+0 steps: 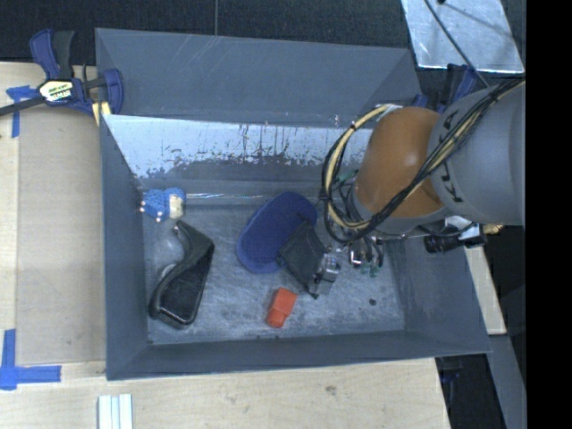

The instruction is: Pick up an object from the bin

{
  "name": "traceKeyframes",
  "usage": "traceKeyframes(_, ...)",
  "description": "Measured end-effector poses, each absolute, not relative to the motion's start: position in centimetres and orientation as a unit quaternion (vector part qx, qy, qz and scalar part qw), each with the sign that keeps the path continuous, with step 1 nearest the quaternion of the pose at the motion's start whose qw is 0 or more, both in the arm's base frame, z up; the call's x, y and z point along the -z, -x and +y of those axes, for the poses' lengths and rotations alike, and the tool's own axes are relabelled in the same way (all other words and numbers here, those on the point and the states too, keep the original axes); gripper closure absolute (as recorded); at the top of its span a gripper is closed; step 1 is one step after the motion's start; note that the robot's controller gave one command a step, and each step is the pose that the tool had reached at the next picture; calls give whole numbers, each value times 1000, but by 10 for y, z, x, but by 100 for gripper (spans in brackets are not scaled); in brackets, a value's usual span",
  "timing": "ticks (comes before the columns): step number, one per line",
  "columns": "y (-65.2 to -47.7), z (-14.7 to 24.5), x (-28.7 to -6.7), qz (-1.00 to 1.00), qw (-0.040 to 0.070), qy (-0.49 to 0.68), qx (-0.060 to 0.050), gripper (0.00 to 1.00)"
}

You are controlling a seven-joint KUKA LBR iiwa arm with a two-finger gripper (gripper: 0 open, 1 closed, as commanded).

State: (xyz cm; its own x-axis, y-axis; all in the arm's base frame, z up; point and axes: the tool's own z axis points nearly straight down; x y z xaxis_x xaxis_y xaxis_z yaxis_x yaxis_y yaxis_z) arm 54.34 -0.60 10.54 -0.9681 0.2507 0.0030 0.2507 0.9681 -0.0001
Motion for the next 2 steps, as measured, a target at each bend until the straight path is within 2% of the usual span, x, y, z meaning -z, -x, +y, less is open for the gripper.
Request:
traceKeyframes(1,-530,0,-69,-980,1,201,0,0)
traceKeyframes(2,-530,0,-69,-980,0,200,0,0)
